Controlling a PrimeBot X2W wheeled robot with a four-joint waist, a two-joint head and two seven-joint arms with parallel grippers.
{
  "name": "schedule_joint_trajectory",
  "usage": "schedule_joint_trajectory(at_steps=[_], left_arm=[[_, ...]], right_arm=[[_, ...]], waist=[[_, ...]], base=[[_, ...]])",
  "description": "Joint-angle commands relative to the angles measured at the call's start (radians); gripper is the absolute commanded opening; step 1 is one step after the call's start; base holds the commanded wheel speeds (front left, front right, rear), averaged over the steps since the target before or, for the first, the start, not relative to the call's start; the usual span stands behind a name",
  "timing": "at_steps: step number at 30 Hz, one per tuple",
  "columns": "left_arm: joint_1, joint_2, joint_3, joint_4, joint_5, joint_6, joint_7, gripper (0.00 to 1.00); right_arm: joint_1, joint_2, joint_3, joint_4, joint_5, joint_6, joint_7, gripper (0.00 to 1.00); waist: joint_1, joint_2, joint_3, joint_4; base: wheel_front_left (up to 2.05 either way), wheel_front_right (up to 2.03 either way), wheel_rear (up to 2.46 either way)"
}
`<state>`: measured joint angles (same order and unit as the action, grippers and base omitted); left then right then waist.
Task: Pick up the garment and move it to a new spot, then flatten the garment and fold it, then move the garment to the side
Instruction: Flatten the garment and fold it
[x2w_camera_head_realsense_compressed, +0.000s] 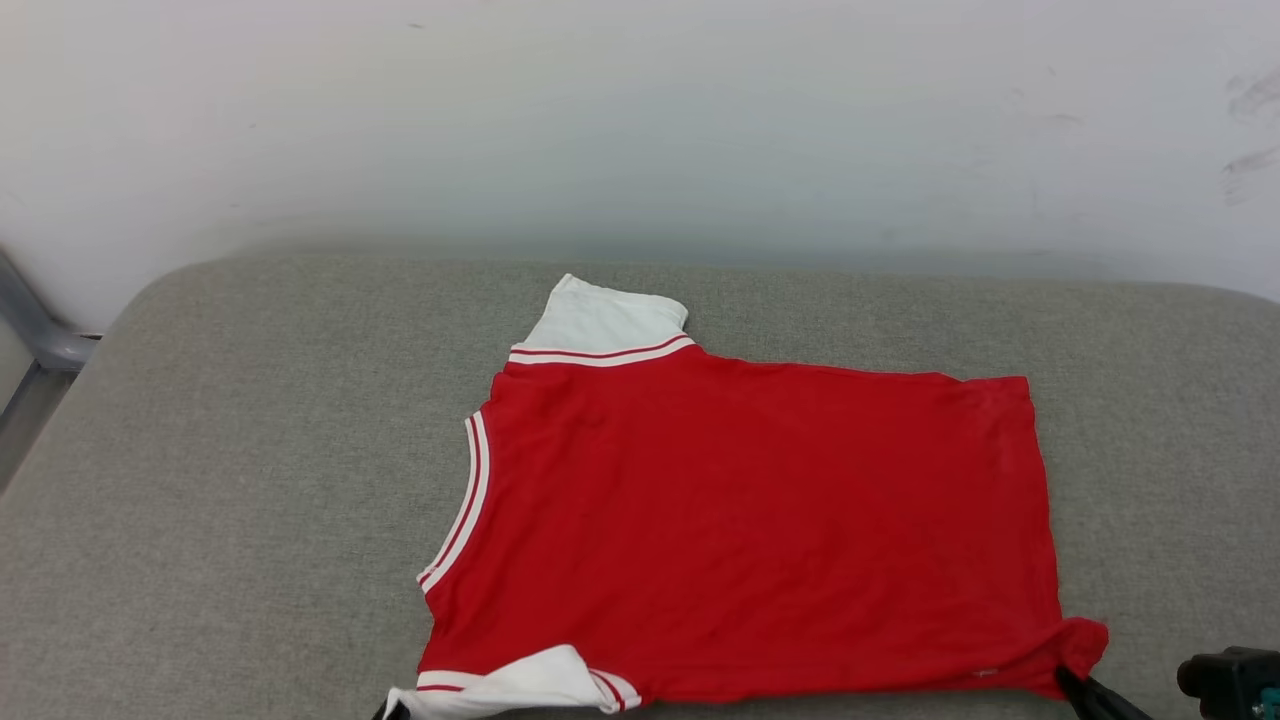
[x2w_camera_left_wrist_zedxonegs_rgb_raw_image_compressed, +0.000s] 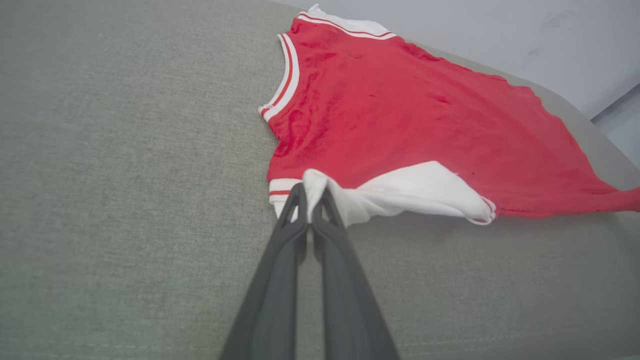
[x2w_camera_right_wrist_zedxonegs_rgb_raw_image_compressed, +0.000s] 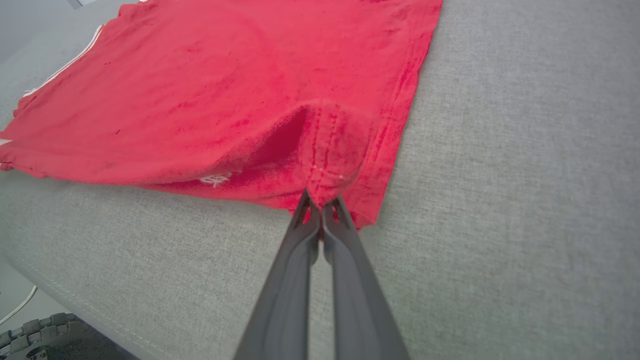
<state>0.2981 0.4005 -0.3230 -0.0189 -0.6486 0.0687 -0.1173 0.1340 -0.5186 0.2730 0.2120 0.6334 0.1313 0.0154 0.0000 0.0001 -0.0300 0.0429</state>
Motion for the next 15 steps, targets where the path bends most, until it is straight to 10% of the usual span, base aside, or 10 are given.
schedule_joint_trajectory(at_steps=[1, 15], left_arm=[[-0.036, 0.016, 0.001, -0.001, 0.017, -0.008, 0.002, 0.00], [-0.404, 0.113, -0.012, 0.065, 0.072, -0.108, 0.119, 0.00]], right_arm=[[-0.005, 0.009, -0.007, -0.016, -0.005, -0.001, 0.006, 0.00], [-0.116, 0.041, -0.032, -0.068, -0.014, -0.001, 0.036, 0.00]], waist=[[0.0000, -0.0001, 0.003, -0.005], [0.0000, -0.0001, 0.113, -0.055]], base=[[0.00, 0.00, 0.00], [0.00, 0.00, 0.00]])
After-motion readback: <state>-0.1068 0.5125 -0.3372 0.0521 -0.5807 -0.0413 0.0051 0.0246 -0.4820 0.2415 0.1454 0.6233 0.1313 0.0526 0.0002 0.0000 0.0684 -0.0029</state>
